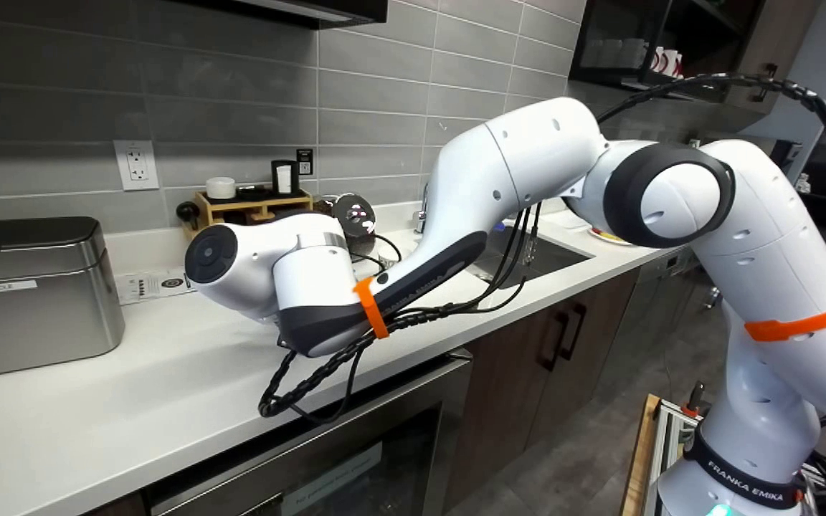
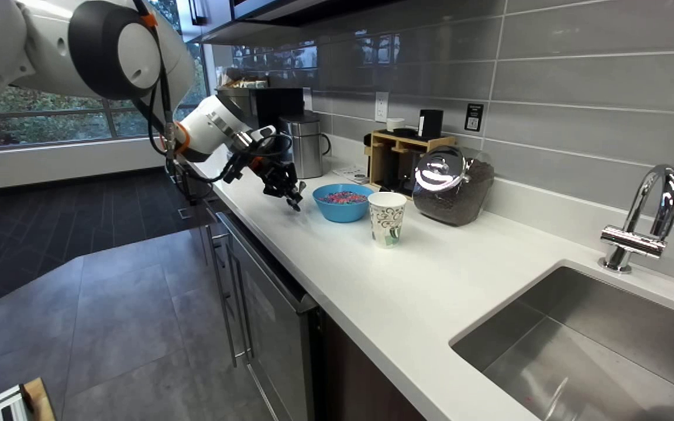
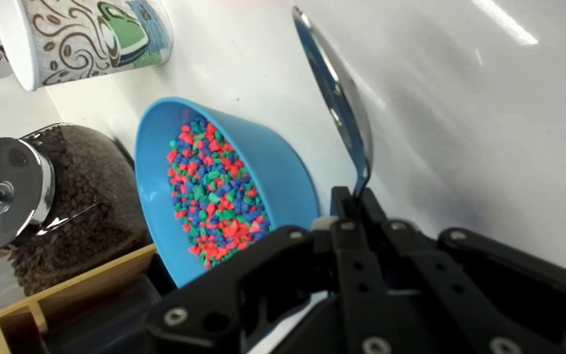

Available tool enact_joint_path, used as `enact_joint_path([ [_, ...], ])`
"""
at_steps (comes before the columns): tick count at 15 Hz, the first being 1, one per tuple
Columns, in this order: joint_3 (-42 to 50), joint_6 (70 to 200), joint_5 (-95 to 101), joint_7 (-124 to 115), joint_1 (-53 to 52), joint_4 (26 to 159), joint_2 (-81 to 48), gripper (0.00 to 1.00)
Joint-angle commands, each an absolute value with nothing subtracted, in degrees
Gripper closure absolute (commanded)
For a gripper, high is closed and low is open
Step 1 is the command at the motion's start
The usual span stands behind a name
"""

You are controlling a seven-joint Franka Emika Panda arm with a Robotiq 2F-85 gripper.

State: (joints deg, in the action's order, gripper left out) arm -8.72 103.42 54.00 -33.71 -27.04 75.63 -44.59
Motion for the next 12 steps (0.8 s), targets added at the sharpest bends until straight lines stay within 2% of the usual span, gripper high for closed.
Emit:
enact_joint_path([
  [1, -11.0, 105.74, 51.04, -32.25, -25.2, 77.73, -40.24, 0.99],
  [8, -6.77, 102.66, 57.85, -41.44, -27.85, 77.09, -37.37, 0.99],
  [12, -2.96, 96.38, 62.66, -48.75, -30.61, 72.9, -39.76, 0.99],
])
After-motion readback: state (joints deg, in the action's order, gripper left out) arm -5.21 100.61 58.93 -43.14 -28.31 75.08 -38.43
